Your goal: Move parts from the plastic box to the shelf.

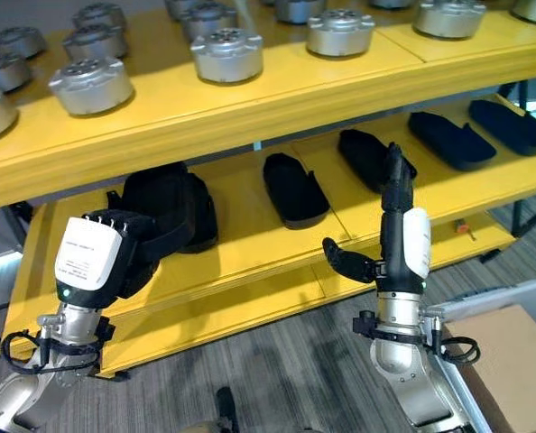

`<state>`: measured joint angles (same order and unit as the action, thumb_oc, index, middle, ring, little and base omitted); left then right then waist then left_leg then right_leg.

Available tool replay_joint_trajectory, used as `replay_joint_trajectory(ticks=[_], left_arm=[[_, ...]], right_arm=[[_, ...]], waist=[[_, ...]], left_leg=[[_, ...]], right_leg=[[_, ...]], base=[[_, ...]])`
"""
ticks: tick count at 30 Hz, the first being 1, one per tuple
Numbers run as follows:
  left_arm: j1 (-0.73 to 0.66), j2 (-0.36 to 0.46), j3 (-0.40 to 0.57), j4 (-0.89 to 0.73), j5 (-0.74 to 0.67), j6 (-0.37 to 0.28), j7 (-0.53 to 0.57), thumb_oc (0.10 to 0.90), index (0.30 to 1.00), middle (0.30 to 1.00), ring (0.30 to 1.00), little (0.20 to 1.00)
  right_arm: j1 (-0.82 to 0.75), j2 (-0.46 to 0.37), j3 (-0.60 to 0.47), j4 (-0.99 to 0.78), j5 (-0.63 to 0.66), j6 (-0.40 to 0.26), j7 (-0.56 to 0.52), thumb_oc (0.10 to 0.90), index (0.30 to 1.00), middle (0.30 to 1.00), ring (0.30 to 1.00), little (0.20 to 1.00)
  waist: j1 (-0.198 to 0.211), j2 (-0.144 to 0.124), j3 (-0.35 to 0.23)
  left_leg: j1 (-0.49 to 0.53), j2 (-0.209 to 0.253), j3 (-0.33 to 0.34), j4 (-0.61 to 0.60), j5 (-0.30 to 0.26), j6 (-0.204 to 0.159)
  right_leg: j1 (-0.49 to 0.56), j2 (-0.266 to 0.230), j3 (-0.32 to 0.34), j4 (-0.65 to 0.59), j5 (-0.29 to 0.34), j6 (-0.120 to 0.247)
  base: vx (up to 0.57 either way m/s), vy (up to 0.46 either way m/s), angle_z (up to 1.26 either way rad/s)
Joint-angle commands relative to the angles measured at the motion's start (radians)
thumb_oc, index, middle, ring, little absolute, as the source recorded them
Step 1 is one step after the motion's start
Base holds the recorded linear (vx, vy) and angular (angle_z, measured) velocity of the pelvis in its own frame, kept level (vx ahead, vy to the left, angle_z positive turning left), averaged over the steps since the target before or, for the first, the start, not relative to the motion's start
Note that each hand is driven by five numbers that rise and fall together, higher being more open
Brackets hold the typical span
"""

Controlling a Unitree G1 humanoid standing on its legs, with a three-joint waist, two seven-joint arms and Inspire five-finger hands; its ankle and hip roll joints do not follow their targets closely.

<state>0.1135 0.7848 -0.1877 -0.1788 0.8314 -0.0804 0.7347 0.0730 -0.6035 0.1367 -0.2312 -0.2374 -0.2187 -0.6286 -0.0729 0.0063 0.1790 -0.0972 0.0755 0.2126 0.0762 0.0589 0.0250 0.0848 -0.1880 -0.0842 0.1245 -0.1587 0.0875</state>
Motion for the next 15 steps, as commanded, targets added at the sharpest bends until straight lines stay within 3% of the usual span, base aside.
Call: replay_joint_trajectory(ticks=[1,2,4,10,15], left_arm=[[-0.085,0.017,0.168,-0.08,-0.019,0.021,0.117,0.4,0.3,0.3,0.3,0.3],[-0.082,0.015,0.17,-0.077,-0.022,0.015,0.12,0.4,0.3,0.3,0.3,0.3],[-0.081,0.015,0.167,-0.067,-0.027,0.01,0.127,0.4,0.3,0.3,0.3,0.3],[-0.145,-0.003,0.094,-0.054,-0.007,0.033,0.125,0.4,0.3,0.3,0.3,0.3],[-0.161,0.002,0.083,-0.044,0.016,0.012,0.114,0.4,0.3,0.3,0.3,0.3]], right_arm=[[-0.092,-0.076,-0.088,-0.075,-0.011,-0.114,-0.065,0.9,1.0,1.0,1.0,1.0],[-0.093,-0.086,-0.097,-0.071,0.004,-0.112,-0.067,0.9,1.0,1.0,1.0,1.0],[-0.107,-0.1,-0.104,-0.059,0.044,-0.112,-0.074,0.9,1.0,1.0,1.0,1.0],[-0.144,-0.071,-0.085,-0.067,0.031,-0.143,-0.091,0.9,1.0,1.0,1.0,1.0],[-0.149,-0.06,-0.074,-0.103,-0.007,-0.032,-0.101,0.9,1.0,1.0,1.0,1.0]], waist=[[-0.034,-0.001,-0.04],[-0.032,0.002,-0.038],[-0.026,0.007,-0.036],[-0.022,0.025,-0.036],[0.006,0.008,-0.05]], left_leg=[[0.135,0.109,-0.032,-0.032,-0.073,-0.11],[0.13,0.129,-0.049,-0.046,-0.044,-0.124],[0.127,0.14,-0.076,-0.057,-0.037,-0.131],[0.173,0.102,-0.055,-0.11,-0.062,-0.125],[0.175,0.049,-0.063,-0.116,-0.088,-0.091]], right_leg=[[-0.047,0.067,0.031,-0.067,0.094,0.009],[-0.039,0.06,0.034,-0.072,0.093,0.012],[-0.03,0.048,0.036,-0.076,0.093,0.015],[-0.021,0.004,-0.013,-0.088,0.112,0.045],[-0.018,-0.045,-0.044,-0.08,0.131,0.089]], base=[[0.04,0.23,-0.06],[0.04,0.248,0.0],[0.04,0.223,-0.04],[0.04,0.348,0.12],[0.05,0.256,0.18]])
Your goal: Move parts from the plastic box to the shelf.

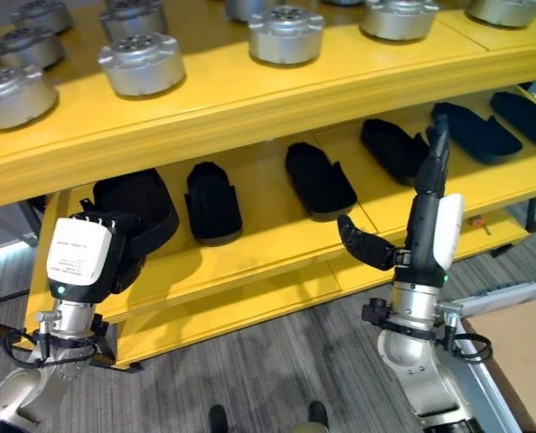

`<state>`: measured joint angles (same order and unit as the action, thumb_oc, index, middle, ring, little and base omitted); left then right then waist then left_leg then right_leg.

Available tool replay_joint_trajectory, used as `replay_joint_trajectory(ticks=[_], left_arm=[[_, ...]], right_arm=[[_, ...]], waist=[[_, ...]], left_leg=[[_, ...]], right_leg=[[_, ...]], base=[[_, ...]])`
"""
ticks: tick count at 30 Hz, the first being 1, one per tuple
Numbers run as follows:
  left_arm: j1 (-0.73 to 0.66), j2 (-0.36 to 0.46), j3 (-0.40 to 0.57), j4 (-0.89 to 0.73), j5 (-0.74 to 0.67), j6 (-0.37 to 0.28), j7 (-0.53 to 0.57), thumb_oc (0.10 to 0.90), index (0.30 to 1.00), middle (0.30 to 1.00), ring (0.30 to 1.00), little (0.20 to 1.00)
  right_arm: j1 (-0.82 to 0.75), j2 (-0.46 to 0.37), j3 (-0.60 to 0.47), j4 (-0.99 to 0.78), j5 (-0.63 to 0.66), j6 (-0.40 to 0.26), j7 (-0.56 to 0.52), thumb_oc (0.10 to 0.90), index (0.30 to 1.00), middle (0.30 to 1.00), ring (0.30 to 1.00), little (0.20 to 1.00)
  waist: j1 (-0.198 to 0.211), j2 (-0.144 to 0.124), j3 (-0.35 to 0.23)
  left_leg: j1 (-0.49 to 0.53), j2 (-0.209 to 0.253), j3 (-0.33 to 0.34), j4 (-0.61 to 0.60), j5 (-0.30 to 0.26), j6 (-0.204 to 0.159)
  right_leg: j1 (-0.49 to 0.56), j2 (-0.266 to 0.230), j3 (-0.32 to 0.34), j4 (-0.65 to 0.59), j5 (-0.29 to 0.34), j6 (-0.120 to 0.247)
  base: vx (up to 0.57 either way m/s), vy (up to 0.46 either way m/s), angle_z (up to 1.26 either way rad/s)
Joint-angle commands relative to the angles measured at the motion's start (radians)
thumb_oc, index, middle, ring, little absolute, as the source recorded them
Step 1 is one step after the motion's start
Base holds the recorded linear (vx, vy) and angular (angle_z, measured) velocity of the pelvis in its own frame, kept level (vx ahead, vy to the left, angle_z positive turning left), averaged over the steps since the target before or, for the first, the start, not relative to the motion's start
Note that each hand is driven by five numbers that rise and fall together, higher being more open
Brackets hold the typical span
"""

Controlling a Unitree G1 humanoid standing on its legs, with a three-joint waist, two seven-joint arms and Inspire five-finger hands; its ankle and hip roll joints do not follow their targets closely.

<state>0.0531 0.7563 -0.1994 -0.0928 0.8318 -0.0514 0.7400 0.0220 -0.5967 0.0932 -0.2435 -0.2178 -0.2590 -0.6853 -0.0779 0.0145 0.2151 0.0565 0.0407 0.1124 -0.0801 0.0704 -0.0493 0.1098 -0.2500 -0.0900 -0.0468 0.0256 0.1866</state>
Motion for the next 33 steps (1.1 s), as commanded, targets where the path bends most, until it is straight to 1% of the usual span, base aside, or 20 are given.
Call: replay_joint_trajectory(ticks=[1,4,6,9,10,11,12,13,14,15,17,20,22,25,28,30,32,33], left_arm=[[-0.084,0.038,0.11,-0.135,0.012,-0.045,0.12,0.4,0.3,0.3,0.3,0.3],[-0.062,0.046,0.131,-0.152,0.018,-0.07,0.11,0.4,0.3,0.3,0.3,0.3],[-0.042,0.057,0.147,-0.164,0.016,-0.071,0.087,0.4,0.3,0.3,0.3,0.3],[-0.04,0.057,0.148,-0.166,0.015,-0.071,0.086,0.4,0.3,0.3,0.3,0.3],[-0.03,0.062,0.154,-0.168,0.014,-0.068,0.082,0.4,0.3,0.3,0.3,0.3],[0.032,0.084,0.2,-0.166,0.015,-0.063,0.071,0.4,0.3,0.3,0.3,0.3],[0.047,0.094,0.215,-0.154,0.019,-0.071,0.082,0.4,0.3,0.3,0.3,0.3],[0.05,0.095,0.219,-0.147,0.031,-0.075,0.085,0.4,0.3,0.3,0.3,0.3],[0.032,0.104,0.205,-0.128,0.041,-0.062,0.084,0.4,0.3,0.3,0.3,0.3],[0.014,0.113,0.194,-0.109,0.036,-0.034,0.075,0.4,0.3,0.3,0.3,0.3],[0.001,0.119,0.186,-0.079,0.03,-0.018,0.084,0.4,0.3,0.3,0.3,0.3],[-0.003,0.125,0.193,-0.021,0.023,-0.02,0.114,0.4,0.3,0.3,0.3,0.3],[0.014,0.118,0.211,-0.006,0.032,-0.028,0.126,0.4,0.3,0.3,0.3,0.3],[0.019,0.111,0.224,0.011,0.031,-0.01,0.121,0.4,0.3,0.3,0.3,0.3],[0.01,0.105,0.227,0.021,0.02,0.003,0.117,0.4,0.3,0.3,0.3,0.3],[0.018,0.101,0.237,0.025,0.02,0.01,0.114,0.4,0.3,0.3,0.3,0.3],[0.037,0.094,0.253,0.023,0.025,0.018,0.102,0.4,0.3,0.3,0.3,0.3],[0.048,0.098,0.257,0.022,0.016,0.023,0.102,0.4,0.3,0.3,0.3,0.3]], right_arm=[[-0.075,-0.062,-0.046,-0.084,-0.022,0.029,-0.075,0.9,1.0,1.0,1.0,1.0],[-0.039,-0.042,-0.073,-0.076,-0.031,0.041,-0.109,0.9,1.0,1.0,1.0,1.0],[-0.009,-0.022,-0.097,-0.079,-0.043,0.039,-0.104,0.9,1.0,1.0,1.0,1.0],[-0.008,-0.021,-0.097,-0.08,-0.043,0.039,-0.104,0.9,1.0,1.0,1.0,1.0],[-0.005,-0.016,-0.101,-0.077,-0.05,0.042,-0.099,0.9,1.0,1.0,1.0,1.0],[-0.017,-0.006,-0.099,-0.069,-0.065,0.029,-0.085,0.9,1.0,1.0,1.0,1.0],[-0.025,-0.011,-0.099,-0.065,-0.058,0.03,-0.088,0.9,1.0,1.0,1.0,1.0],[-0.031,-0.016,-0.096,-0.063,-0.056,0.035,-0.093,0.9,1.0,1.0,1.0,1.0],[-0.03,-0.028,-0.1,-0.052,-0.061,0.038,-0.105,0.9,1.0,1.0,1.0,1.0],[-0.026,-0.04,-0.107,-0.039,-0.063,0.025,-0.111,0.9,1.0,1.0,1.0,1.0],[-0.018,-0.052,-0.114,-0.029,-0.072,0.009,-0.131,0.9,1.0,1.0,1.0,1.0],[-0.004,-0.066,-0.136,-0.019,-0.072,0.007,-0.151,0.9,1.0,1.0,1.0,1.0],[0.022,-0.072,-0.175,-0.021,-0.067,-0.005,-0.146,0.9,1.0,1.0,1.0,1.0],[0.047,-0.073,-0.207,-0.036,-0.076,-0.021,-0.145,0.9,1.0,1.0,1.0,1.0],[0.054,-0.074,-0.214,-0.05,-0.076,-0.012,-0.14,0.9,1.0,1.0,1.0,1.0],[0.066,-0.074,-0.223,-0.046,-0.073,-0.025,-0.141,0.9,1.0,1.0,1.0,1.0],[0.083,-0.071,-0.234,-0.042,-0.064,-0.048,-0.14,0.9,1.0,1.0,1.0,1.0],[0.083,-0.072,-0.237,-0.035,-0.065,-0.059,-0.14,0.9,1.0,1.0,1.0,1.0]], waist=[[0.019,-0.007,-0.087],[0.021,-0.014,-0.084],[0.021,-0.014,-0.079],[0.023,-0.016,-0.079],[0.026,-0.013,-0.077],[0.057,-0.019,-0.06],[0.061,-0.021,-0.054],[0.062,-0.022,-0.053],[0.045,-0.026,-0.05],[0.032,-0.028,-0.052],[0.026,-0.03,-0.058],[0.016,-0.034,-0.07],[0.002,-0.037,-0.078],[-0.01,-0.04,-0.083],[-0.015,-0.038,-0.082],[-0.019,-0.036,-0.082],[-0.023,-0.034,-0.082],[-0.024,-0.035,-0.079]], left_leg=[[0.012,0.071,0.038,0.052,-0.108,-0.001],[0.006,0.05,0.047,0.063,-0.121,0.021],[0.012,0.033,0.067,0.067,-0.133,0.037],[0.012,0.032,0.069,0.067,-0.133,0.037],[0.015,0.028,0.087,0.069,-0.138,0.043],[0.04,0.023,0.184,0.076,-0.163,0.063],[0.045,0.025,0.201,0.071,-0.164,0.068],[0.045,0.028,0.202,0.07,-0.161,0.067],[0.04,0.021,0.164,0.08,-0.164,0.067],[0.031,0.016,0.14,0.089,-0.164,0.065],[0.016,0.013,0.127,0.092,-0.157,0.063],[0.01,0.006,0.105,0.091,-0.156,0.061],[0.016,-0.003,0.066,0.085,-0.161,0.061],[0.011,0.007,0.043,0.109,-0.168,0.052],[0.008,0.017,0.04,0.123,-0.169,0.044],[0.01,0.024,0.039,0.132,-0.171,0.039],[0.008,0.03,0.041,0.155,-0.182,0.032],[0.005,0.023,0.046,0.186,-0.202,0.037]], right_leg=[[-0.046,0.001,-0.047,0.107,-0.052,-0.002],[-0.054,-0.022,-0.06,0.132,-0.047,0.003],[-0.066,-0.044,-0.082,0.163,-0.037,0.004],[-0.068,-0.045,-0.08,0.165,-0.038,0.005],[-0.072,-0.056,-0.105,0.18,-0.029,0.005],[-0.087,-0.081,-0.225,0.263,-0.006,0.019],[-0.096,-0.047,-0.237,0.285,-0.038,0.013],[-0.093,-0.014,-0.236,0.276,-0.074,0.002],[-0.094,0.037,-0.174,0.244,-0.092,-0.008],[-0.088,0.064,-0.131,0.222,-0.105,-0.022],[-0.089,0.08,-0.102,0.201,-0.1,-0.029],[-0.083,0.104,-0.054,0.176,-0.101,-0.037],[-0.073,0.136,0.014,0.149,-0.1,-0.052],[-0.067,0.156,0.044,0.14,-0.102,-0.069],[-0.066,0.16,0.048,0.141,-0.106,-0.078],[-0.062,0.164,0.052,0.136,-0.108,-0.083],[-0.059,0.166,0.053,0.135,-0.112,-0.089],[-0.06,0.164,0.051,0.14,-0.115,-0.093]], base=[[0.02,0.208,0.2],[0.0,0.2,0.12],[0.0,0.21,0.12],[0.0,0.049,-0.01],[-0.02,0.23,-0.12],[-0.02,0.258,-0.16],[-0.01,0.18,-0.35],[0.04,0.0,-0.86],[0.07,-0.031,-0.72],[0.08,-0.029,-0.25],[0.02,-0.02,0.38],[0.06,-0.04,0.12],[0.14,-0.091,0.16],[0.12,-0.16,0.39],[0.06,-0.134,0.1],[0.1,-0.164,-0.01],[0.09,-0.159,-0.02],[0.07,-0.118,0.01]])
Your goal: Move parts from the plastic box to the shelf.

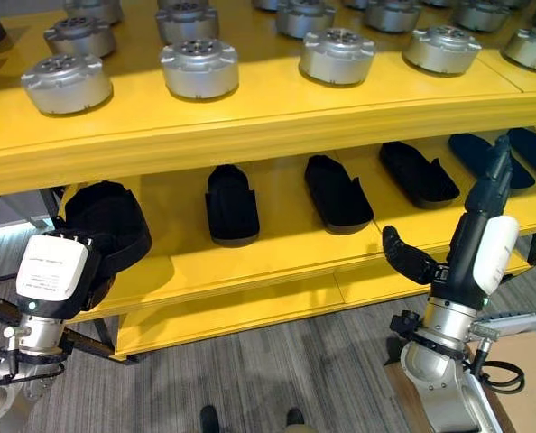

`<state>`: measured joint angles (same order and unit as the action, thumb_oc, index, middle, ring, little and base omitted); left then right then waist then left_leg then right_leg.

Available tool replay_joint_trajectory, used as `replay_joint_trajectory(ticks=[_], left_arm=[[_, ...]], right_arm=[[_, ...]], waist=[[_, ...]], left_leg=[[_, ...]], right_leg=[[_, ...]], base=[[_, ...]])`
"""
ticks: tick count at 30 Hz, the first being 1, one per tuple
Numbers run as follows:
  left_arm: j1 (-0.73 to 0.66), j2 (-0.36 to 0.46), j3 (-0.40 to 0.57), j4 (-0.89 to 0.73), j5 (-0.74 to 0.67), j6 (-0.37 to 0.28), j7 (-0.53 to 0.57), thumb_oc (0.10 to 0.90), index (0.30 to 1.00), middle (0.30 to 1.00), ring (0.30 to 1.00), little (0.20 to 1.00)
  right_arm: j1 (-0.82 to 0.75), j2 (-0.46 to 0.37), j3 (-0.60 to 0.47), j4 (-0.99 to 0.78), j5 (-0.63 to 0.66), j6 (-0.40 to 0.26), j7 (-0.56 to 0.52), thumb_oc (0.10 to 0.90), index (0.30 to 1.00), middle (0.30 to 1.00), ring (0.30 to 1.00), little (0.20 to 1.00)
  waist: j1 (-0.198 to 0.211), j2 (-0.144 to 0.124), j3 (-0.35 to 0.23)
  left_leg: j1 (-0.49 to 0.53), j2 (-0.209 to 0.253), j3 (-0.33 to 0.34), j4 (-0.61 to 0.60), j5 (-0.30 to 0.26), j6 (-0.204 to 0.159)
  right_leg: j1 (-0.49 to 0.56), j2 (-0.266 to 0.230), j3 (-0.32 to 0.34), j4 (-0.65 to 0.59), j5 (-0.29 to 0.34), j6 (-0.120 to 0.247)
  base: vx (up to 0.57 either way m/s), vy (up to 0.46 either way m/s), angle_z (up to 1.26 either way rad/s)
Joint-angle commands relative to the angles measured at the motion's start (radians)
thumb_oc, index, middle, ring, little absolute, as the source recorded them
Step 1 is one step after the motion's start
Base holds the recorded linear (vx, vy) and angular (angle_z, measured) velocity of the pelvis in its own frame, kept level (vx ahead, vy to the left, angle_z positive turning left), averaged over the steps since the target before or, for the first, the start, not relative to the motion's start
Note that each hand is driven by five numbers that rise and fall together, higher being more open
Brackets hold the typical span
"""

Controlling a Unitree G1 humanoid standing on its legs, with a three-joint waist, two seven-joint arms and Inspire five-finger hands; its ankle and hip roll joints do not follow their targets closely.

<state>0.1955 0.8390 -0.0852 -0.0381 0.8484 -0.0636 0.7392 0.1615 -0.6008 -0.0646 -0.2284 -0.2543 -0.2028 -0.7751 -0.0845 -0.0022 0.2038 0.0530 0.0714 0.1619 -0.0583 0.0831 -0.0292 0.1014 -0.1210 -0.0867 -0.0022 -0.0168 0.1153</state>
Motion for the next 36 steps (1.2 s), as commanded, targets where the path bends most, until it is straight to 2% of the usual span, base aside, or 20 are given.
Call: replay_joint_trajectory(ticks=[1,2,5,7,9,10,11,13,16,20,22,23,24,27,28,29,30,32,34,36], left_arm=[[-0.089,0.015,0.144,-0.033,-0.003,0.037,0.107,0.4,0.3,0.3,0.3,0.3],[-0.077,0.012,0.157,-0.032,-0.01,0.02,0.115,0.4,0.3,0.3,0.3,0.3],[-0.076,0.015,0.166,-0.04,-0.019,0.018,0.126,0.4,0.3,0.3,0.3,0.3],[-0.068,-0.001,0.169,-0.067,-0.02,0.025,0.127,0.4,0.3,0.3,0.3,0.3],[-0.06,-0.007,0.173,-0.084,-0.038,0.017,0.125,0.4,0.3,0.3,0.3,0.3],[-0.047,-0.017,0.187,-0.098,-0.062,0.039,0.09,0.4,0.3,0.3,0.3,0.3],[-0.057,-0.019,0.172,-0.074,-0.063,0.05,0.102,0.4,0.3,0.3,0.3,0.3],[-0.071,-0.02,0.152,-0.051,-0.072,0.05,0.108,0.4,0.3,0.3,0.3,0.3],[-0.081,-0.02,0.137,-0.033,-0.059,0.028,0.098,0.4,0.3,0.3,0.3,0.3],[-0.087,-0.013,0.136,-0.025,-0.048,-0.014,0.103,0.4,0.3,0.3,0.3,0.3],[-0.092,-0.007,0.135,-0.019,-0.033,-0.043,0.107,0.4,0.3,0.3,0.3,0.3],[-0.091,0.007,0.131,-0.026,-0.001,-0.066,0.097,0.4,0.3,0.3,0.3,0.3],[-0.089,0.01,0.13,-0.029,0.004,-0.067,0.095,0.4,0.3,0.3,0.3,0.3],[-0.052,0.023,0.156,-0.048,-0.001,-0.058,0.085,0.4,0.3,0.3,0.3,0.3],[-0.036,0.026,0.17,-0.054,0.0,-0.06,0.085,0.4,0.3,0.3,0.3,0.3],[-0.016,0.029,0.185,-0.057,0.008,-0.075,0.088,0.4,0.3,0.3,0.3,0.3],[-0.012,0.035,0.19,-0.055,0.011,-0.092,0.088,0.4,0.3,0.3,0.3,0.3],[-0.054,0.048,0.152,-0.025,0.012,-0.09,0.076,0.4,0.3,0.3,0.3,0.3],[-0.134,0.054,0.071,0.011,-0.004,-0.061,0.07,0.4,0.3,0.3,0.3,0.3],[-0.156,0.058,0.05,0.013,-0.007,-0.047,0.061,0.4,0.3,0.3,0.3,0.3]], right_arm=[[-0.057,-0.069,-0.079,-0.047,-0.032,-0.121,-0.054,0.9,1.0,1.0,1.0,1.0],[-0.059,-0.079,-0.087,-0.036,-0.047,-0.143,-0.079,0.9,1.0,1.0,1.0,1.0],[-0.073,-0.092,-0.084,-0.035,-0.045,-0.152,-0.096,0.9,1.0,1.0,1.0,1.0],[-0.09,-0.097,-0.085,-0.031,-0.031,-0.177,-0.124,0.9,1.0,1.0,1.0,1.0],[-0.082,-0.094,-0.099,-0.03,-0.039,-0.18,-0.128,0.9,1.0,1.0,1.0,1.0],[-0.057,-0.108,-0.134,-0.032,-0.01,-0.175,-0.115,0.9,1.0,1.0,1.0,1.0],[-0.052,-0.121,-0.144,-0.032,0.01,-0.168,-0.099,0.9,1.0,1.0,1.0,1.0],[-0.068,-0.134,-0.141,-0.022,0.005,-0.164,-0.084,0.9,1.0,1.0,1.0,1.0],[-0.085,-0.146,-0.144,-0.002,-0.011,-0.174,-0.076,0.9,1.0,1.0,1.0,1.0],[-0.068,-0.116,-0.147,-0.027,-0.025,-0.14,-0.102,0.9,1.0,1.0,1.0,1.0],[-0.069,-0.109,-0.145,-0.027,-0.022,-0.134,-0.107,0.9,1.0,1.0,1.0,1.0],[-0.071,-0.093,-0.14,-0.036,-0.055,-0.122,-0.104,0.9,1.0,1.0,1.0,1.0],[-0.073,-0.087,-0.135,-0.039,-0.062,-0.117,-0.104,0.9,1.0,1.0,1.0,1.0],[-0.096,-0.063,-0.114,-0.061,-0.063,-0.106,-0.062,0.9,1.0,1.0,1.0,1.0],[-0.1,-0.058,-0.111,-0.065,-0.06,-0.105,-0.051,0.9,1.0,1.0,1.0,1.0],[-0.106,-0.057,-0.104,-0.068,-0.062,-0.093,-0.05,0.9,1.0,1.0,1.0,1.0],[-0.109,-0.062,-0.093,-0.073,-0.065,-0.07,-0.06,0.9,1.0,1.0,1.0,1.0],[-0.112,-0.077,-0.079,-0.061,-0.062,-0.056,-0.081,0.9,1.0,1.0,1.0,1.0],[-0.109,-0.089,-0.07,-0.011,-0.062,-0.085,-0.109,0.9,1.0,1.0,1.0,1.0],[-0.107,-0.089,-0.064,-0.005,-0.076,-0.09,-0.124,0.9,1.0,1.0,1.0,1.0]], waist=[[-0.017,-0.019,-0.065],[-0.008,-0.025,-0.045],[-0.004,-0.023,-0.025],[-0.014,-0.004,-0.022],[-0.019,0.003,-0.025],[-0.025,0.005,-0.025],[-0.031,0.005,-0.025],[-0.028,0.008,-0.023],[-0.03,0.028,-0.027],[-0.025,0.031,-0.041],[-0.02,0.027,-0.047],[-0.009,0.023,-0.053],[-0.004,0.022,-0.054],[0.038,0.013,-0.048],[0.049,0.01,-0.043],[0.062,0.01,-0.039],[0.065,0.006,-0.032],[0.045,-0.005,-0.036],[0.019,-0.01,-0.044],[0.009,-0.013,-0.049]], left_leg=[[0.003,-0.013,-0.002,0.186,-0.223,0.019],[-0.059,-0.025,-0.004,0.325,-0.245,0.024],[-0.117,-0.013,-0.036,0.43,-0.227,0.014],[-0.105,0.055,-0.056,0.35,-0.171,-0.013],[-0.093,0.092,-0.066,0.281,-0.123,-0.029],[-0.089,0.15,-0.088,0.172,-0.026,-0.062],[-0.092,0.184,-0.095,0.131,0.027,-0.083],[-0.101,0.205,-0.126,0.11,0.05,-0.095],[-0.074,0.171,-0.122,0.095,-0.032,-0.091],[-0.03,0.091,-0.075,0.058,-0.079,-0.06],[-0.02,0.063,-0.067,0.045,-0.095,-0.044],[-0.015,0.032,-0.034,0.035,-0.109,-0.018],[-0.012,0.027,-0.021,0.031,-0.112,-0.012],[0.016,0.017,0.1,0.019,-0.126,0.001],[0.027,0.015,0.127,0.011,-0.128,0.004],[0.051,0.007,0.14,-0.007,-0.145,0.009],[0.046,0.006,0.16,-0.006,-0.139,0.019],[0.029,-0.013,0.127,0.002,-0.141,0.031],[0.002,-0.029,0.077,0.02,-0.139,0.039],[-0.004,-0.037,0.068,0.021,-0.14,0.04]], right_leg=[[-0.052,0.033,0.046,0.099,-0.073,-0.026],[-0.053,0.026,0.045,0.115,-0.073,-0.043],[-0.068,0.032,0.059,0.14,-0.079,-0.056],[-0.084,0.039,0.075,0.165,-0.095,-0.054],[-0.084,0.035,0.083,0.169,-0.101,-0.047],[-0.066,0.018,0.1,0.166,-0.11,-0.037],[-0.056,-0.001,0.1,0.163,-0.115,-0.03],[-0.052,-0.021,0.107,0.165,-0.115,-0.024],[-0.066,-0.073,0.107,0.169,-0.095,0.014],[-0.08,-0.145,0.062,0.148,-0.042,0.067],[-0.078,-0.164,0.048,0.138,-0.032,0.075],[-0.088,-0.18,-0.003,0.139,-0.008,0.074],[-0.091,-0.183,-0.021,0.14,-0.002,0.075],[-0.117,-0.219,-0.21,0.178,0.065,0.096],[-0.121,-0.222,-0.243,0.19,0.077,0.102],[-0.126,-0.205,-0.262,0.22,0.061,0.116],[-0.127,-0.167,-0.277,0.223,0.02,0.094],[-0.122,-0.085,-0.215,0.182,-0.027,0.07],[-0.122,-0.036,-0.123,0.137,-0.031,0.046],[-0.118,-0.018,-0.09,0.116,-0.031,0.038]], base=[[0.07,-0.125,0.01],[0.03,-0.084,-0.01],[-0.03,0.03,-0.07],[0.04,0.227,-0.21],[0.1,0.341,-0.14],[0.13,0.54,0.08],[0.07,0.568,0.16],[0.04,0.395,0.01],[0.02,0.434,-0.37],[0.01,0.429,-0.13],[0.02,0.34,0.07],[-0.03,0.298,0.1],[-0.04,0.351,-0.08],[-0.02,0.197,-0.42],[0.02,0.204,-1.05],[-0.02,0.141,-1.2],[-0.01,0.089,-1.0],[0.0,-0.005,-0.14],[0.03,-0.004,0.48],[0.03,0.008,0.74]])
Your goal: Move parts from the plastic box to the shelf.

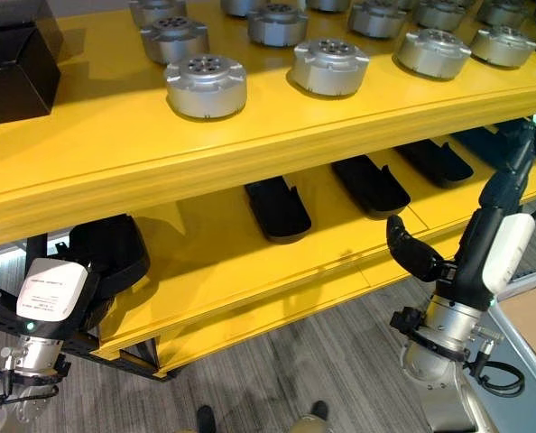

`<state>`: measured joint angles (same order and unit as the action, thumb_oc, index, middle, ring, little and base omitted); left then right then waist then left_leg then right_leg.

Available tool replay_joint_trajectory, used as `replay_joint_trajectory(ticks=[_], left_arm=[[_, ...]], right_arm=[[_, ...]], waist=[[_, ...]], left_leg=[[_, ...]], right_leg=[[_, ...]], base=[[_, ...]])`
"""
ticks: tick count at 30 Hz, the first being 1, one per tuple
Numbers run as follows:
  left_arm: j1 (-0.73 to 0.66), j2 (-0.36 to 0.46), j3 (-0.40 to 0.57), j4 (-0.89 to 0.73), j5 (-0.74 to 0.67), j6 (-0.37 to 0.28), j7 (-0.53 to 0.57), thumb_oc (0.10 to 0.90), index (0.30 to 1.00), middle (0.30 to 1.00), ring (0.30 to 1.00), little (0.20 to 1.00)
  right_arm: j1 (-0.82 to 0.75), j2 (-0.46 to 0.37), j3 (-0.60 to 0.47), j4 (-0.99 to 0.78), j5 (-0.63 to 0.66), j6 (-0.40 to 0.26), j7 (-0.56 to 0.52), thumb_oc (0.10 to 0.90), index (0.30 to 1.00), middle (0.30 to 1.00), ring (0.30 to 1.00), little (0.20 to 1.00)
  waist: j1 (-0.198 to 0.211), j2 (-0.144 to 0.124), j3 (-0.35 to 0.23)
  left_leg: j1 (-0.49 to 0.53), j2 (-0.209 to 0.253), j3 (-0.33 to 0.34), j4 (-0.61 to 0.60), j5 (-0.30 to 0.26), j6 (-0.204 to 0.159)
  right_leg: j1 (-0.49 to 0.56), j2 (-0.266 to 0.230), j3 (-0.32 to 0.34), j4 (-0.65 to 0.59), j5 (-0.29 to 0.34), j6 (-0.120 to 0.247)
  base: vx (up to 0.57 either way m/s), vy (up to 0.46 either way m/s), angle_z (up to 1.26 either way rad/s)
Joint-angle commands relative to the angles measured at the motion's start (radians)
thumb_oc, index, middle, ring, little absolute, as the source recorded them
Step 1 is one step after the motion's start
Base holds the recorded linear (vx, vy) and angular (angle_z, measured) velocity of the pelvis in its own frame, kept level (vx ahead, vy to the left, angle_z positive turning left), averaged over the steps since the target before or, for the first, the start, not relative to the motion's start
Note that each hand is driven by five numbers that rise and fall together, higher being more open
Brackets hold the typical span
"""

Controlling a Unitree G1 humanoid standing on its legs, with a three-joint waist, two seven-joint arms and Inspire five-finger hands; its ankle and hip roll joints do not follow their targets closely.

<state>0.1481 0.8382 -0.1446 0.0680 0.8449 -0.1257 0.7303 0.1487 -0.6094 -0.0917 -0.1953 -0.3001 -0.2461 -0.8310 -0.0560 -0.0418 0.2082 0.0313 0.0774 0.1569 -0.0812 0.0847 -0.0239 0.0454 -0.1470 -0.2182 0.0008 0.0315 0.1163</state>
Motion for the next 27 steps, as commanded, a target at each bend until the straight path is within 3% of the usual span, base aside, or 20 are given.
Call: replay_joint_trajectory(ticks=[1,5,14,27], left_arm=[[-0.114,0.048,0.095,-0.084,-0.004,0.025,0.071,0.4,0.3,0.3,0.3,0.3],[-0.119,0.02,0.071,-0.059,0.012,0.038,0.083,0.4,0.3,0.3,0.3,0.3],[-0.202,0.004,-0.044,0.042,0.03,0.066,0.051,0.4,0.3,0.3,0.3,0.3],[-0.356,-0.088,-0.224,0.353,0.007,0.121,0.042,0.4,0.3,0.3,0.3,0.3]], right_arm=[[-0.092,-0.078,-0.038,-0.042,-0.029,-0.048,-0.057,0.9,1.0,1.0,1.0,1.0],[-0.097,-0.077,-0.036,-0.043,-0.026,-0.055,-0.021,0.9,1.0,1.0,1.0,1.0],[-0.102,-0.092,-0.013,-0.04,-0.005,-0.052,0.008,0.9,1.0,1.0,1.0,1.0],[-0.13,-0.115,0.032,-0.008,0.037,-0.099,0.083,0.9,1.0,1.0,1.0,1.0]], waist=[[-0.023,0.024,-0.062],[-0.024,0.019,-0.077],[-0.057,0.013,-0.094],[-0.121,0.018,-0.093]], left_leg=[[0.019,-0.044,0.078,0.038,-0.139,0.03],[0.039,-0.038,0.1,0.026,-0.137,0.021],[0.065,-0.021,0.15,0.031,-0.152,0.014],[0.094,-0.005,0.208,0.05,-0.173,0.01]], right_leg=[[-0.052,0.013,0.051,0.08,-0.066,0.038],[-0.024,0.007,0.055,0.003,-0.025,0.047],[-0.003,0.013,0.07,-0.028,-0.025,0.043],[0.001,0.023,0.106,-0.05,-0.017,0.044]], base=[[0.03,0.002,0.25],[0.08,-0.02,-0.11],[0.05,-0.014,-0.13],[0.04,0.015,-0.14]])
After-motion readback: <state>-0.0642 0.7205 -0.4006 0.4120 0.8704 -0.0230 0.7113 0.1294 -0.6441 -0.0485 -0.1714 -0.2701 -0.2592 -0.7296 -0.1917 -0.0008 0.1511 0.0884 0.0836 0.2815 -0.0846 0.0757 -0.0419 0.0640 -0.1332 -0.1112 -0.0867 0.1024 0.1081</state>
